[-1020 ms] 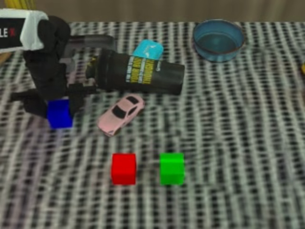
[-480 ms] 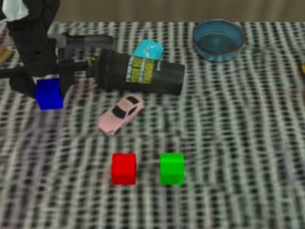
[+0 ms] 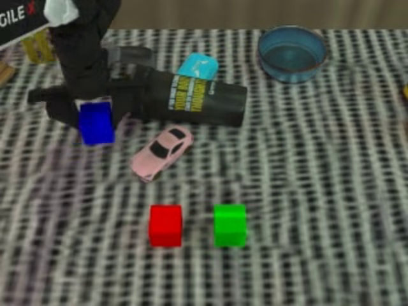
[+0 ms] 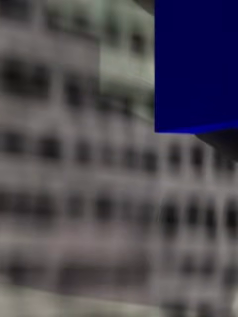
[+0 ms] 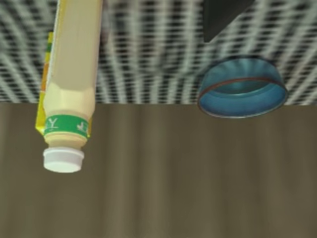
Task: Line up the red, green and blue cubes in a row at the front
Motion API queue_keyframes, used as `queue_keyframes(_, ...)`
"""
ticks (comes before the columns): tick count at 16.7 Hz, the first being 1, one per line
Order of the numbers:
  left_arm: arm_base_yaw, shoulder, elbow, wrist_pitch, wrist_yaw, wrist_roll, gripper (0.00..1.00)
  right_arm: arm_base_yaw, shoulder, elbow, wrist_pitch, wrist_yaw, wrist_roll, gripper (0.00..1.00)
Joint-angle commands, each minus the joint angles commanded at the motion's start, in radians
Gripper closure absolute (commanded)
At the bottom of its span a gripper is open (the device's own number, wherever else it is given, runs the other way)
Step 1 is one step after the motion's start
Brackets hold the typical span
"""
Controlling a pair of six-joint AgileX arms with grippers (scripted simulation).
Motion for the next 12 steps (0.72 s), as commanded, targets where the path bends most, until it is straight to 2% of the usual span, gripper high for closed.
queue_keyframes(8, -0.504, 0.161, 0.315, -0.167, 0.005, -0.41, 1.0, 0.0, 0.0, 0.0, 0.0, 0.0, 0.0, 0.0)
queue_keyframes(10, -0.593, 0.182, 0.374, -0.193, 0.005, -0.491, 1.0, 0.0, 0.0, 0.0, 0.0, 0.0, 0.0, 0.0)
queue_keyframes(12, -0.639, 0.192, 0.408, -0.207, 0.004, -0.536, 1.0, 0.0, 0.0, 0.0, 0.0, 0.0, 0.0, 0.0)
